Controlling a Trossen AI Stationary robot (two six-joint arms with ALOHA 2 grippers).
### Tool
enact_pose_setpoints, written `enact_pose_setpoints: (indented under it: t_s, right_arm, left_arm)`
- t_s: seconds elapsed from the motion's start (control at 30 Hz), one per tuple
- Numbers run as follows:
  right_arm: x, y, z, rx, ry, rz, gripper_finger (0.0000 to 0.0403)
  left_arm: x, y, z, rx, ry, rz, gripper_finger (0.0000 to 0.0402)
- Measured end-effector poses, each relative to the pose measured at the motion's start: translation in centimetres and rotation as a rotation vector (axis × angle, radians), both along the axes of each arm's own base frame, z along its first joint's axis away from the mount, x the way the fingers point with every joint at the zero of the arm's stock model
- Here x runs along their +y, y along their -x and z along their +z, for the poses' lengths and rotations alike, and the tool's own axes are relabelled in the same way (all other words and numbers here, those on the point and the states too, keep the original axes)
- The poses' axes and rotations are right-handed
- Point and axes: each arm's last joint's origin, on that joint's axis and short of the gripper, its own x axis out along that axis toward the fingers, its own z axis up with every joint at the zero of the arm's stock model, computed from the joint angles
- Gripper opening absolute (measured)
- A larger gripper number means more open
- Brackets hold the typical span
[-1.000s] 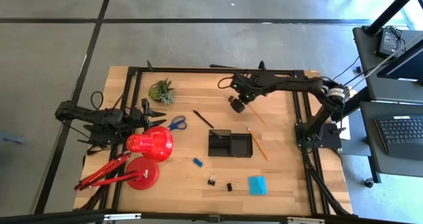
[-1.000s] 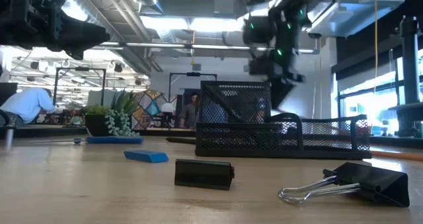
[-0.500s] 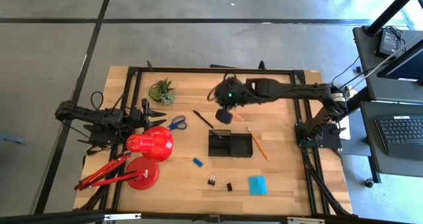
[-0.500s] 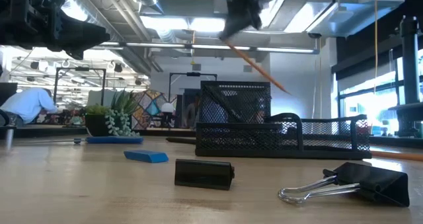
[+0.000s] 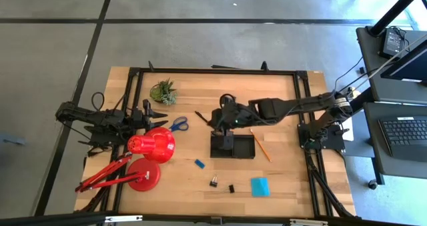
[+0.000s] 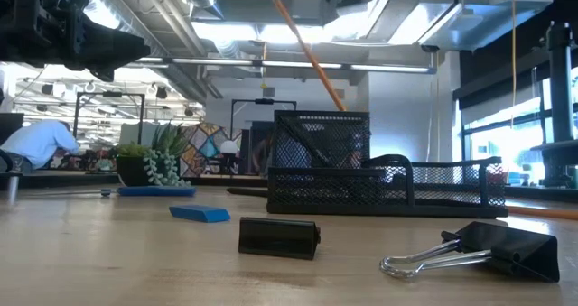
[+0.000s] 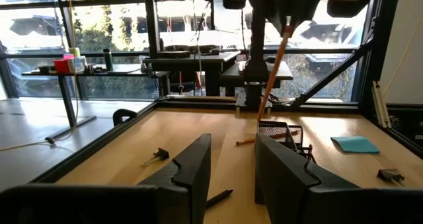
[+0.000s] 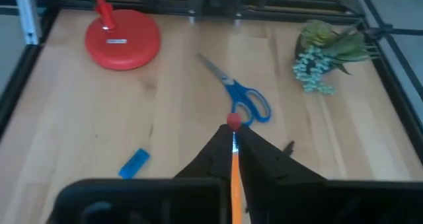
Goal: Pick and place office supplies into organizer
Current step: Put the top orange pencil into the black desk organizer, then put the orange pencil into the black desk organizer
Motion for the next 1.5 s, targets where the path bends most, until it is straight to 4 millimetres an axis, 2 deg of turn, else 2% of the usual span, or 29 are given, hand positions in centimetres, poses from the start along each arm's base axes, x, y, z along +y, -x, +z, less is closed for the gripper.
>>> enact_pose_setpoints:
  t_s: [0.27, 0.43, 0.6, 0.77, 0.9, 1.03, 1.23, 1.37, 1.5]
  right_arm:
    - [0.5, 0.1, 0.3, -0.017, -0.002, 0.02, 0.0004]
    - [0.5, 0.3, -0.3, 0.033, -0.003, 0.003, 0.001]
    - [0.0, 1.2, -1.3, 0.161, 0.037, -0.109, 0.0008]
    - [-0.2, 2.9, -3.2, 0.346, -0.005, -0.211, 0.0006]
    - [-0.6, 5.0, -5.6, 0.428, -0.037, -0.283, 0.001]
    - [-1.3, 7.9, -7.5, 0.446, -0.094, -0.379, 0.0007]
    - [-2.1, 12.3, -8.6, 0.369, -0.201, -0.498, 0.0011]
    - [-2.5, 14.3, -9.6, 0.355, -0.227, -0.563, 0.0025]
    - [-2.7, 15.2, -10.9, 0.38, -0.245, -0.615, 0.0032]
  left_arm:
    - [0.0, 0.0, 0.0, 0.0, 0.002, 0.0, 0.0111]
    - [0.0, 0.0, 0.0, -0.002, 0.009, 0.0, 0.0111]
    - [0.0, 0.0, 0.0, -0.001, 0.009, -0.001, 0.0111]
    - [0.0, 0.0, 0.0, -0.001, 0.009, -0.001, 0.0111]
    - [0.0, 0.0, 0.0, 0.0, 0.008, -0.001, 0.0111]
    - [0.0, -0.1, -0.1, 0.009, 0.007, -0.001, 0.0111]
    - [0.0, -0.1, -0.1, 0.01, 0.006, -0.001, 0.0111]
    - [0.0, -0.1, -0.1, 0.011, 0.006, -0.001, 0.0111]
    - [0.0, -0.1, -0.1, 0.011, 0.006, 0.0, 0.0111]
